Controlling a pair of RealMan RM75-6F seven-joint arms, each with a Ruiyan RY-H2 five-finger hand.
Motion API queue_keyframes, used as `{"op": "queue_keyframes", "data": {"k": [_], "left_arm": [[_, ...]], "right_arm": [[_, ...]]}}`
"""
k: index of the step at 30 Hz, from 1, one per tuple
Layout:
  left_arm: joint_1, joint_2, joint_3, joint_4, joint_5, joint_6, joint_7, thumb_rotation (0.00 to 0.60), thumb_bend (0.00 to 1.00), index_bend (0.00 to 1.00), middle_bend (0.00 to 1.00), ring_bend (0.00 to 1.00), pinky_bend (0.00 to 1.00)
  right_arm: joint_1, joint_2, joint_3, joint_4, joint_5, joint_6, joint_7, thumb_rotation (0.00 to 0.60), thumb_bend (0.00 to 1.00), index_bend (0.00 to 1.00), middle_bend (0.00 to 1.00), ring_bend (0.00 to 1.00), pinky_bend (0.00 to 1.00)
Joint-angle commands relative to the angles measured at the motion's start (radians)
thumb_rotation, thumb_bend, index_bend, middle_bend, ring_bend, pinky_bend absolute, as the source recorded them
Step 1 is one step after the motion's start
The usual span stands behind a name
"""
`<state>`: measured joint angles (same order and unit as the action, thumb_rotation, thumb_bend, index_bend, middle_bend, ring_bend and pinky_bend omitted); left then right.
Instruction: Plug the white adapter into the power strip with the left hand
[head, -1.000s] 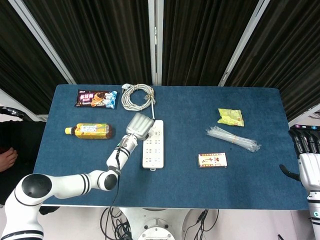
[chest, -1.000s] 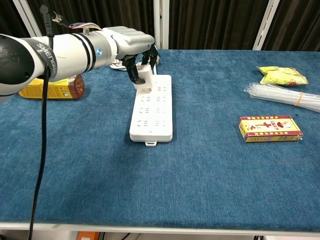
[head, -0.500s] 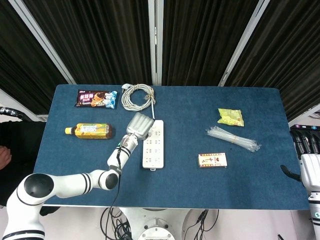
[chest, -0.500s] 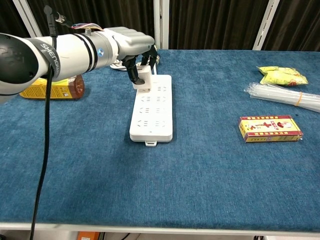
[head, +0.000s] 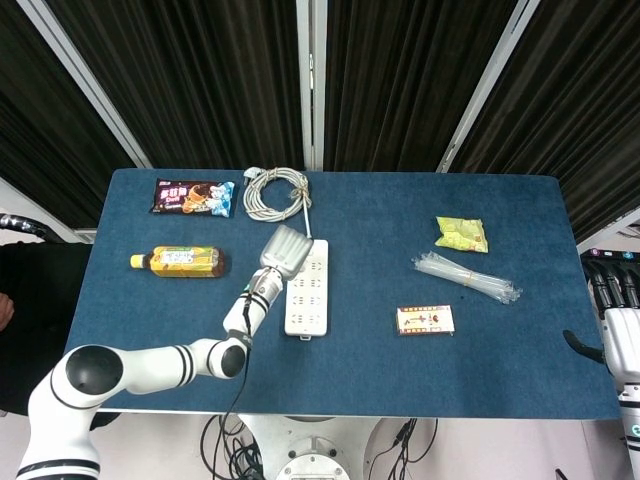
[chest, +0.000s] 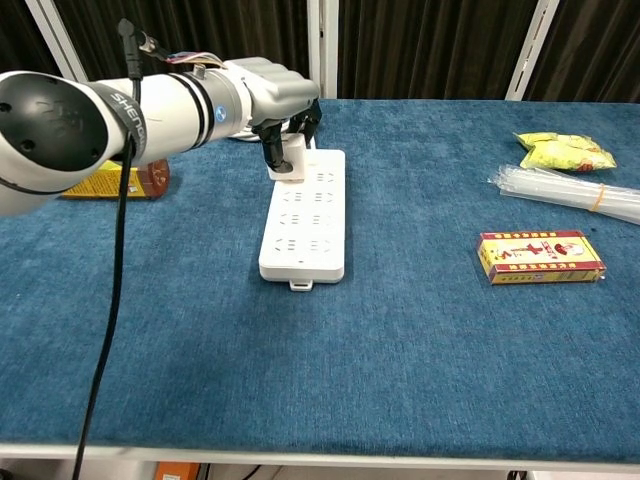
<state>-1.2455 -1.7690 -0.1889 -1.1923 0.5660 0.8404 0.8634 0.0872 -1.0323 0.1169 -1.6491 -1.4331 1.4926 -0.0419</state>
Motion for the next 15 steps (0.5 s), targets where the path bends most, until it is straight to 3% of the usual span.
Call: {"op": "queue_keyframes", "data": {"k": [1,10,15], "left_arm": [[-0.012,-0.01,0.003,0.01,-0.023,-0.004,0.022,0.6,0.45,0.7,0.81,0.78,0.88],[-0.027,-0.015,0.001,0.009,-0.074,0.004,0.053,0.6,0.44,0.69,0.8,0.78,0.88],[-0.026,0.001,0.005,-0.018,-0.082,0.012,0.059,0.6,0.37,0.51,0.66,0.76,0.86]], "right_arm": [[-0.001,-0.001,0.0,0.003,0.001,0.0,0.003,0.6,0.07,0.0,0.09,0.0,0.0],[-0.006,-0.001,0.001,0.01,0.0,0.007,0.015,0.6,0.07,0.0,0.09,0.0,0.0],[-0.007,-0.003,0.001,0.014,-0.002,0.008,0.02,0.6,0.07,0.0,0.09,0.0,0.0]]}}
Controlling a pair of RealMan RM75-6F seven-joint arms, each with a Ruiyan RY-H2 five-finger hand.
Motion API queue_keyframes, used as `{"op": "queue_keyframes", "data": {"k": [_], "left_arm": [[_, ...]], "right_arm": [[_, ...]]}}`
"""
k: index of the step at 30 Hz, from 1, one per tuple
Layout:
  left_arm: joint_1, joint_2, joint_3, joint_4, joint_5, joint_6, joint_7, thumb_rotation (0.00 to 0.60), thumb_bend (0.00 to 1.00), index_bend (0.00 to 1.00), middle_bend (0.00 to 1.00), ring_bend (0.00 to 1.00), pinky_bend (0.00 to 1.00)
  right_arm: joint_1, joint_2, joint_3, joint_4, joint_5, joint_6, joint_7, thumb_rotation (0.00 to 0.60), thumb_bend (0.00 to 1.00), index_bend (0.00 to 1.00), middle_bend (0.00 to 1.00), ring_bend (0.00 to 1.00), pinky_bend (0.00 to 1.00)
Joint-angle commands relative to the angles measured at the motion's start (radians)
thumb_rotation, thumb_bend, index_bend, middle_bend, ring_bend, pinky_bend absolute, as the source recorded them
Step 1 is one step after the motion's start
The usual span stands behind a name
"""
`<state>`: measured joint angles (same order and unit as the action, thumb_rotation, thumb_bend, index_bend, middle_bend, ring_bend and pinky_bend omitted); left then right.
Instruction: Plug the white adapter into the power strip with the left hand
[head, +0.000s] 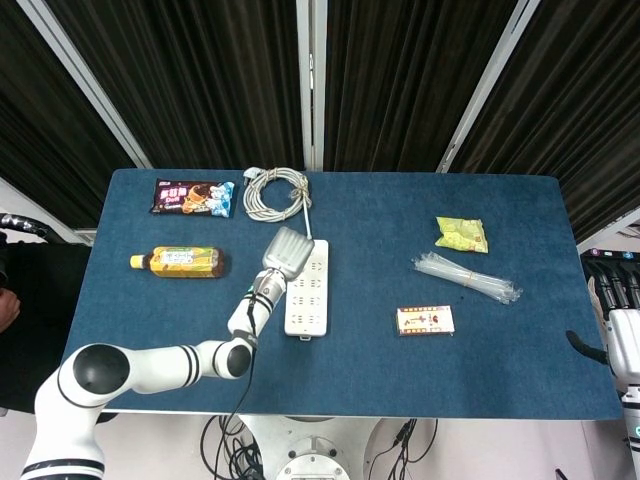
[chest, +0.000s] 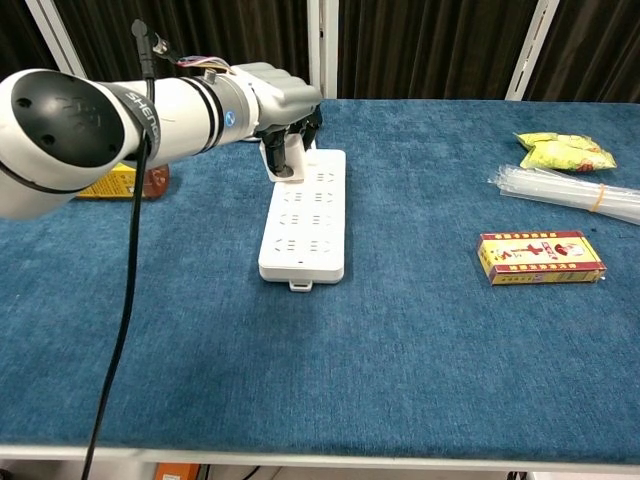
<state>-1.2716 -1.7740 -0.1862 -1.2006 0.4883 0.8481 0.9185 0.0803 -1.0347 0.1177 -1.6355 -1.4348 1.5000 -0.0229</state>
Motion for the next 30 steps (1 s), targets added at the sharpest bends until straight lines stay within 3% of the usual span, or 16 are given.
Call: {"op": "queue_keyframes", "data": {"k": [1,7,15,17,23,30], "left_arm": [[0.001,0.008,0.003,-0.013,-0.006,0.007,0.005,0.6,0.34,0.46,0.62,0.76,0.86],[0.007,0.012,0.002,-0.026,-0.004,0.025,-0.003,0.6,0.16,0.29,0.49,0.67,0.85],[0.018,0.02,0.008,-0.042,0.008,0.039,-0.012,0.6,0.14,0.23,0.44,0.61,0.83],[0.022,0.026,0.01,-0.053,0.011,0.044,-0.015,0.6,0.13,0.21,0.42,0.56,0.81],[0.036,0.044,0.012,-0.08,0.024,0.052,-0.031,0.6,0.13,0.16,0.3,0.31,0.57],[0.062,0.066,-0.001,-0.112,0.06,0.068,-0.088,0.6,0.12,0.15,0.28,0.26,0.43]], "right_arm": [[0.0,0.0,0.0,0.001,-0.001,0.001,0.001,0.6,0.07,0.0,0.09,0.0,0.0],[-0.002,-0.001,0.0,0.001,-0.003,0.003,0.003,0.6,0.07,0.0,0.1,0.0,0.0],[-0.001,-0.002,0.001,0.0,-0.007,0.004,0.003,0.6,0.07,0.0,0.1,0.0,0.0],[0.0,-0.003,0.001,0.0,-0.009,0.003,0.002,0.6,0.07,0.0,0.1,0.0,0.0],[0.006,-0.006,0.001,0.0,-0.013,-0.002,0.0,0.6,0.07,0.0,0.1,0.0,0.0],[0.012,-0.008,0.003,-0.001,-0.011,-0.011,-0.003,0.6,0.07,0.0,0.1,0.0,0.0]]}}
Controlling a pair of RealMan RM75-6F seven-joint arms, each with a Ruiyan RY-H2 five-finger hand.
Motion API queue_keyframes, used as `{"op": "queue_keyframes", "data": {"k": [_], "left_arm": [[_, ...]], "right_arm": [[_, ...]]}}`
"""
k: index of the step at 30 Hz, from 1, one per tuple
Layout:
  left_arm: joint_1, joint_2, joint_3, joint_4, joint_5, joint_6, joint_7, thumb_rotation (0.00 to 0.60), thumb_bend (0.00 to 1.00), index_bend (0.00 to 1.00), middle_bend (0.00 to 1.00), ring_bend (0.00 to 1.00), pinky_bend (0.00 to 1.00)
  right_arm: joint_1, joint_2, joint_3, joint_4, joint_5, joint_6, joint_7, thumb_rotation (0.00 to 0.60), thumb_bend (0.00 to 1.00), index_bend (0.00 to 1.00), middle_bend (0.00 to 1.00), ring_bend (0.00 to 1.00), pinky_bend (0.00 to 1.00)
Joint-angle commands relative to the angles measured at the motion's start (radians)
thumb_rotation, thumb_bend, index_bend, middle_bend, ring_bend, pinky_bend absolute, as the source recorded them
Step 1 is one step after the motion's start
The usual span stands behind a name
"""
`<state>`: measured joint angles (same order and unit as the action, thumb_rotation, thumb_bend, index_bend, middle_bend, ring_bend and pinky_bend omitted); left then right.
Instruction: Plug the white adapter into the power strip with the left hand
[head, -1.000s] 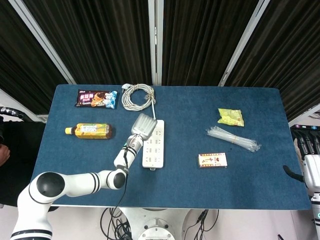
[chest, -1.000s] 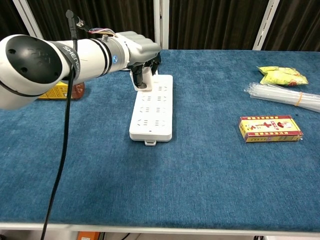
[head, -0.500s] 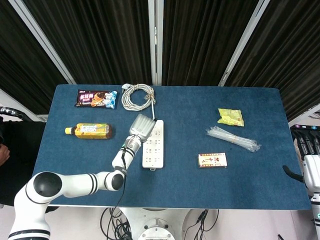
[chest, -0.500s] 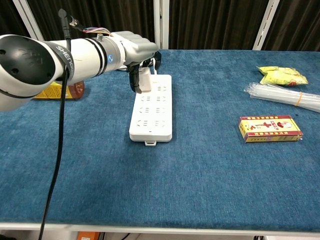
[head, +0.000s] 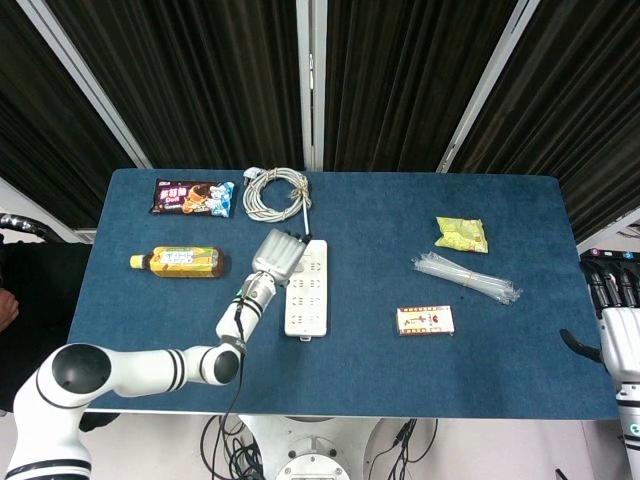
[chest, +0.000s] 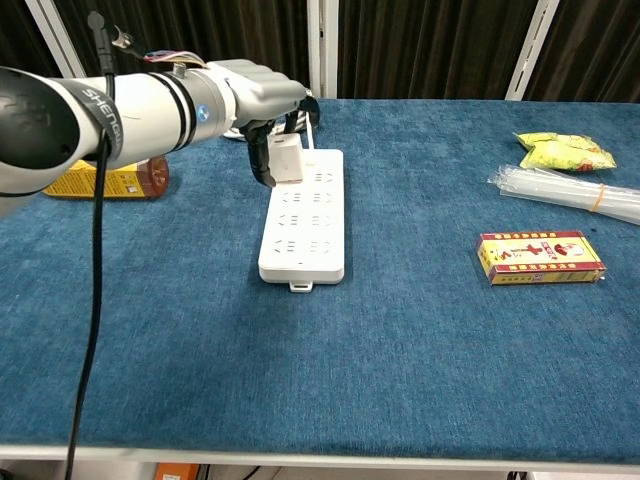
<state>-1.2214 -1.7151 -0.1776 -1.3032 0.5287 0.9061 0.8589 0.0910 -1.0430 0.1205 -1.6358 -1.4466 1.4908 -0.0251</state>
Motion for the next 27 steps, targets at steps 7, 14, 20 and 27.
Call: {"op": "queue_keyframes", "data": {"k": [7,14,20,27], "left_arm": [[0.102,-0.007,-0.079,0.003,0.261,0.059,-0.366,0.6,0.1,0.18,0.29,0.26,0.4],[0.183,-0.1,-0.191,0.094,0.469,0.069,-0.935,0.6,0.19,0.45,0.52,0.51,0.61],[0.235,-0.122,-0.33,0.067,0.424,-0.105,-1.409,0.6,0.42,0.69,0.72,0.71,0.79],[0.261,-0.114,-0.379,0.096,0.447,-0.296,-1.671,0.6,0.57,0.81,0.86,0.83,0.87]], "right_arm": [[0.001,0.0,0.002,0.0,0.005,-0.003,-0.002,0.6,0.07,0.0,0.1,0.0,0.0],[0.002,0.001,0.001,-0.002,0.005,-0.004,-0.005,0.6,0.07,0.0,0.1,0.0,0.0],[0.0,0.004,0.002,-0.006,0.01,-0.002,-0.01,0.6,0.07,0.0,0.1,0.0,0.0],[0.0,0.004,0.002,-0.009,0.016,-0.005,-0.015,0.6,0.07,0.0,0.1,0.0,0.0]]}}
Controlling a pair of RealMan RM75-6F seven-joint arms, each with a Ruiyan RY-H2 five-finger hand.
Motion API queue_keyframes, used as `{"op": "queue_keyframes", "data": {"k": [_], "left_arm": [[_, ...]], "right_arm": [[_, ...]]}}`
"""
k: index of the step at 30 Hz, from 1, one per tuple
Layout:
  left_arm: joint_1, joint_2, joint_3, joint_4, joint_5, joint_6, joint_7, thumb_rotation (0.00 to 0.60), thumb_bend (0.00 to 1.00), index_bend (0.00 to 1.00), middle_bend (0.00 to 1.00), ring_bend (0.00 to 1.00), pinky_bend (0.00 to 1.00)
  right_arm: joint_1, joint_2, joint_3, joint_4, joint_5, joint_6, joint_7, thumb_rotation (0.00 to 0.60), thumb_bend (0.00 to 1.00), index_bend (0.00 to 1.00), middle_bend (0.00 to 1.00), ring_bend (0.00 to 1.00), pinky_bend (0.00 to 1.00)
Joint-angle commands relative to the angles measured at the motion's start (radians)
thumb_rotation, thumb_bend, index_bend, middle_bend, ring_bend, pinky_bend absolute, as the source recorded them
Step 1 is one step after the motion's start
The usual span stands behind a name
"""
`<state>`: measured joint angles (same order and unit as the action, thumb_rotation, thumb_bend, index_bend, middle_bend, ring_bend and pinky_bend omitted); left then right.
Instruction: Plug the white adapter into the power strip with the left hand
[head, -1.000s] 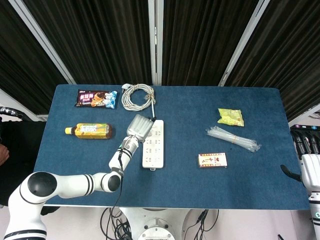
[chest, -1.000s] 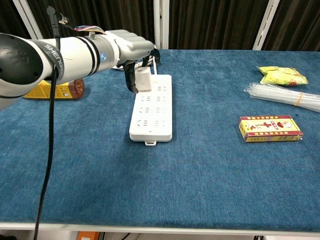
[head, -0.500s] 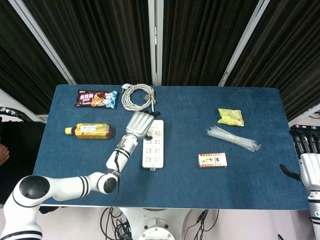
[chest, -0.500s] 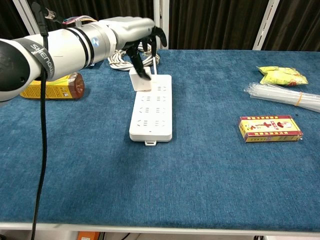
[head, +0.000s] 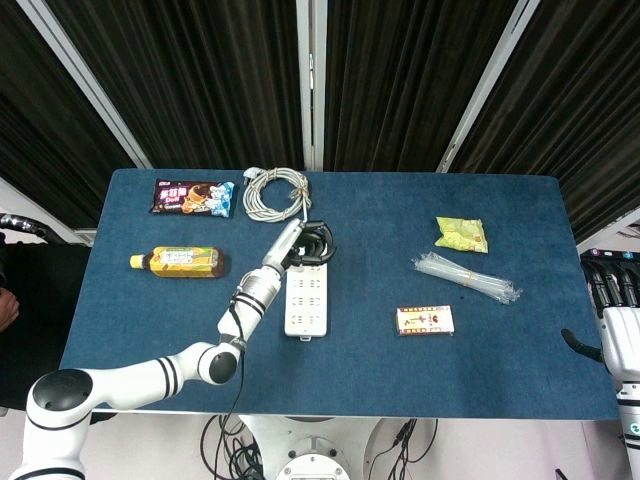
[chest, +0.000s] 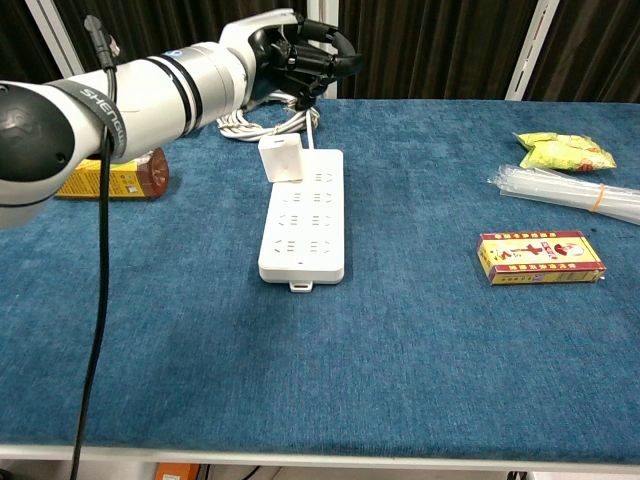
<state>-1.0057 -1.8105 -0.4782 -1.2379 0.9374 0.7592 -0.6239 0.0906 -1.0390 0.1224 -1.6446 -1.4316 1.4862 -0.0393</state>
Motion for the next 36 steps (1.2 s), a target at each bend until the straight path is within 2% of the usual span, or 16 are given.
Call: {"op": "queue_keyframes", "data": {"k": [1,9,16,36], "left_arm": [[0.046,-0.023,-0.08,0.039,0.045,-0.157,-0.203,0.6,0.58,0.82,0.86,0.84,0.87],[0.048,-0.055,-0.082,0.126,0.124,-0.181,-0.293,0.6,0.58,0.83,0.87,0.85,0.88],[0.055,-0.055,-0.087,0.146,0.159,-0.186,-0.349,0.6,0.58,0.83,0.87,0.85,0.88],[0.051,-0.09,-0.05,0.216,0.219,-0.204,-0.432,0.6,0.58,0.83,0.87,0.85,0.88]], "right_arm": [[0.001,0.0,0.0,-0.001,0.002,-0.001,-0.002,0.6,0.07,0.0,0.1,0.0,0.0],[0.001,0.001,0.002,-0.007,0.007,-0.003,-0.012,0.6,0.07,0.0,0.1,0.0,0.0],[0.006,-0.002,0.003,-0.012,0.011,-0.01,-0.021,0.6,0.07,0.0,0.1,0.0,0.0],[0.006,0.0,0.003,-0.026,0.019,-0.011,-0.04,0.6,0.07,0.0,0.1,0.0,0.0]]}}
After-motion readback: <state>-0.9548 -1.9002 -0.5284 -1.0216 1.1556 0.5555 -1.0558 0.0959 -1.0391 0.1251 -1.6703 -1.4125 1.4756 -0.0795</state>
